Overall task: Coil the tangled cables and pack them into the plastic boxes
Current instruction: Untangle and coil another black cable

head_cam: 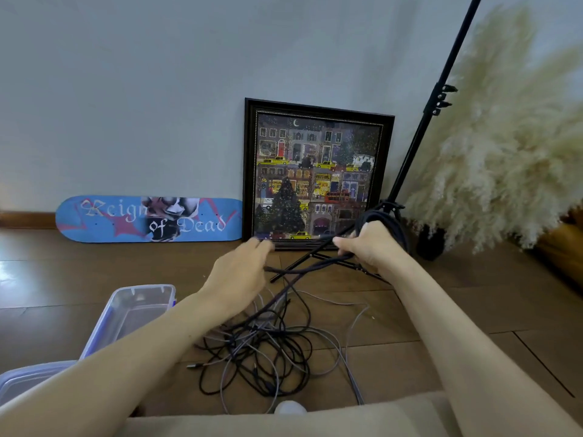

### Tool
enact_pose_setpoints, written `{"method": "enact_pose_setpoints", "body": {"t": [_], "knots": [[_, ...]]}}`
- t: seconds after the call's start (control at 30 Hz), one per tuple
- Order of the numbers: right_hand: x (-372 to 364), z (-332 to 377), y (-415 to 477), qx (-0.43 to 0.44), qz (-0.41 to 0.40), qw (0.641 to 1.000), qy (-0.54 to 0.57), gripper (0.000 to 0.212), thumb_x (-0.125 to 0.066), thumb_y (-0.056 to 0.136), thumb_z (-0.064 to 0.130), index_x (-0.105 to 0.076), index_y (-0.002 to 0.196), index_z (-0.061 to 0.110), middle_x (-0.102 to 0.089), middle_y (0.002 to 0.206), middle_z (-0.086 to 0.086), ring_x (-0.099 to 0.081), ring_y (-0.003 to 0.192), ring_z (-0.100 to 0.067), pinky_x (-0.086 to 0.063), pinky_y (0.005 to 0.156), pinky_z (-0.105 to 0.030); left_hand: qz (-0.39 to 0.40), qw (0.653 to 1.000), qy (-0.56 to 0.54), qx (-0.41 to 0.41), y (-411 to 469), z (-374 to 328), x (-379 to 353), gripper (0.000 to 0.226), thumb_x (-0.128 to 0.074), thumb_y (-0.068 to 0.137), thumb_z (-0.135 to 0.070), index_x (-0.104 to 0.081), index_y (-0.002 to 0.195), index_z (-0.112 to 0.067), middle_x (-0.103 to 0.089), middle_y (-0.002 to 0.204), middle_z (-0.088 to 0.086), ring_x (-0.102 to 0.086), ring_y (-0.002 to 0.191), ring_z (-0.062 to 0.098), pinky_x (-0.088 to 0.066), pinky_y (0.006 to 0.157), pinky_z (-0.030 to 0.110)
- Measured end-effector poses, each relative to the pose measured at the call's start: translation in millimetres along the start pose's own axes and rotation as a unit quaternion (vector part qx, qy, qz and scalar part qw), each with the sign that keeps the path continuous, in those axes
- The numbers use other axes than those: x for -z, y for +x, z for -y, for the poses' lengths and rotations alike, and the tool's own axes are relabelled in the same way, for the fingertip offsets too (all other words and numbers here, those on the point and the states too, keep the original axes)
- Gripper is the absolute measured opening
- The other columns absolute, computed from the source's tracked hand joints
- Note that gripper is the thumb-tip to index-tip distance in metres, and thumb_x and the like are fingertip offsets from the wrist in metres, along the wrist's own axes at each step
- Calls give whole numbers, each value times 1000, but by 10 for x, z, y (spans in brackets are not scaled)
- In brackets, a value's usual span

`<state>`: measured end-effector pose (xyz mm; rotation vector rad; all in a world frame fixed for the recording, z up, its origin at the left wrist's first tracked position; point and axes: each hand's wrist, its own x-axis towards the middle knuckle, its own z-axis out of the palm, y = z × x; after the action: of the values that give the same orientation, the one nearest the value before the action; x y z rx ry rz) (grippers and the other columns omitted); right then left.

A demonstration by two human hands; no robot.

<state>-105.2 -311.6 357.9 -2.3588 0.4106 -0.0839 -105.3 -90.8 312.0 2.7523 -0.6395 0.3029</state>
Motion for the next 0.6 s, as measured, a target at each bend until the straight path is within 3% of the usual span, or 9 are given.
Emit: {"method": "enact_pose_setpoints", "body": {"t": [0.07,0.13,0.17,0.23,0.3,0.37,0.47,0.53,0.6], "knots": [[-56,40,-55,6,54,999,6,39,-66,91,32,-69,84,-6,-37,37,3,-29,27,-9,-30,39,-19,-86,991,-106,-14,30,-185,96,28,-41,97,-9,-49,121,-19,-53,114,-3,-54,97,17,-46,77,35],[-121,82,-88,22,81,996,12,40,-66,89,40,-64,77,1,-37,40,1,-29,29,-11,-30,39,-19,-37,973,-229,-6,40,-298,154,19,-41,100,-22,-52,115,-20,-60,105,-1,-55,87,14,-45,75,32],[-148,104,-101,32,81,996,14,42,-66,88,42,-64,85,0,-38,46,-1,-29,30,-10,-28,38,-18,23,962,-273,-4,31,-333,168,20,-41,100,-28,-54,112,-20,-63,100,1,-56,82,13,-43,73,30],[-186,138,-103,43,78,995,40,49,-65,89,42,-62,109,-3,-36,50,-3,-27,27,-9,-24,32,-17,117,952,-283,-16,2,-343,167,27,-42,99,-36,-60,104,-16,-67,90,4,-61,79,15,-45,72,29],[-212,155,-108,32,79,993,80,51,-63,91,39,-58,115,-6,-35,46,-4,-25,25,-12,-22,32,-17,164,937,-310,-10,-36,-295,125,29,-44,99,-32,-62,96,-9,-66,73,2,-63,63,13,-48,68,30],[-239,152,-121,16,80,993,91,50,-62,92,39,-60,109,-7,-35,42,-3,-24,27,-14,-23,33,-18,181,921,-345,9,-22,-229,113,23,-50,97,-25,-64,94,-7,-61,61,-2,-55,50,10,-46,62,26],[-251,167,-145,45,115,988,92,46,-64,91,38,-62,102,-6,-36,41,-3,-25,30,-15,-24,36,-20,183,921,-343,35,35,-157,181,17,-60,92,-20,-71,86,-9,-57,52,-10,-51,50,6,-41,57,14],[-242,205,-183,93,167,981,36,40,-66,87,45,-67,93,6,-41,47,-4,-29,32,-14,-27,37,-22,183,933,-307,41,48,-93,209,15,-66,87,-22,-71,73,-18,-57,51,-12,-51,50,1,-38,53,9],[-244,228,-228,113,244,962,-49,41,-65,84,54,-66,85,13,-42,52,-1,-33,36,-11,-30,39,-21,169,956,-238,36,45,-44,216,13,-71,82,-27,-73,70,-25,-60,57,-10,-54,57,4,-43,55,16]]}}
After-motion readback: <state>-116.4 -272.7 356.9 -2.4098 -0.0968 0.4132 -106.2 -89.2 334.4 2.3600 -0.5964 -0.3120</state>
